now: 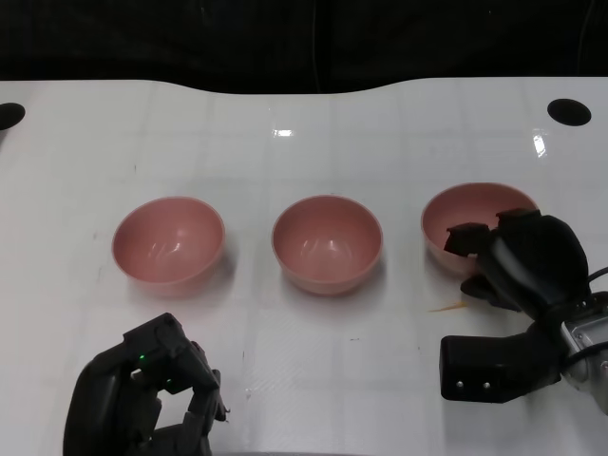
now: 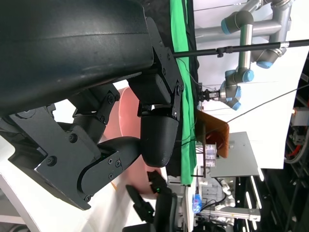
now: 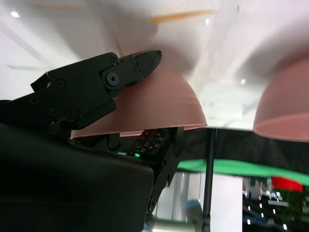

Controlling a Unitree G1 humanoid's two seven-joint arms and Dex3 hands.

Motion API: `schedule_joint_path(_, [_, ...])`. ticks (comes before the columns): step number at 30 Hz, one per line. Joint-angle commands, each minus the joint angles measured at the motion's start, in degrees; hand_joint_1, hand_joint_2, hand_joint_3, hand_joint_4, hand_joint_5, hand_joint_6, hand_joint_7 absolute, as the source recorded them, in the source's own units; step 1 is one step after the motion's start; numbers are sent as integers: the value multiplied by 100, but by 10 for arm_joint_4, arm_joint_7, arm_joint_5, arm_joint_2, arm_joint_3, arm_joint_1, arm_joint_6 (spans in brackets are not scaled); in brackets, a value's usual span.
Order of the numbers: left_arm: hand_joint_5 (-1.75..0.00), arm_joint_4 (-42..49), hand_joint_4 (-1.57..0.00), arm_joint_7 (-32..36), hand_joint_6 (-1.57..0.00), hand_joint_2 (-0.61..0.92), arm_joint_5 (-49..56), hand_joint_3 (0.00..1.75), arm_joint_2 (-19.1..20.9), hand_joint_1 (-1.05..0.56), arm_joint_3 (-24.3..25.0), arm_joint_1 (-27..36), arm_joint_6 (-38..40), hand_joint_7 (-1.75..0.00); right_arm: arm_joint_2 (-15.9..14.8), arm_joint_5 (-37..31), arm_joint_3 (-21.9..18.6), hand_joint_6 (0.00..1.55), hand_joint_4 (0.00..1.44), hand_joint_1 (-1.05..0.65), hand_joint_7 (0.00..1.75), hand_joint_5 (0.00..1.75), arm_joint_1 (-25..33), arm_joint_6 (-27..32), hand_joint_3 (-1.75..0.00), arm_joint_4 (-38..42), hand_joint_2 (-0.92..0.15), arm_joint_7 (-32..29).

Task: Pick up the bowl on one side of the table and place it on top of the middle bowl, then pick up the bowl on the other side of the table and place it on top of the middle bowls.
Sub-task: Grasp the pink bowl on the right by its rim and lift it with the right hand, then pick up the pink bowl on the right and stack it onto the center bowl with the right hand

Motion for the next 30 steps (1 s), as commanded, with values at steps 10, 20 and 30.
schedule_joint_path(10, [-162, -10, -92, 4, -88, 38, -1, 127, 6, -15, 1, 7, 7, -141, -21, 38, -15, 74, 95, -15, 175, 175, 5, -54, -111, -138, -44, 0])
schedule_joint_path(20, [-162, -7, -93, -5, -88, 40, -13, 126, 6, -14, -1, 7, 4, -140, -6, 70, -19, 76, 96, -18, 174, 175, 5, -96, -122, -237, -42, 72])
schedule_joint_path(30, [-161, -7, -92, -10, -88, 42, -20, 123, 5, -14, -3, 9, 6, -139, 36, 71, -10, 75, 94, -19, 175, 175, -17, -117, -125, -213, -41, 123])
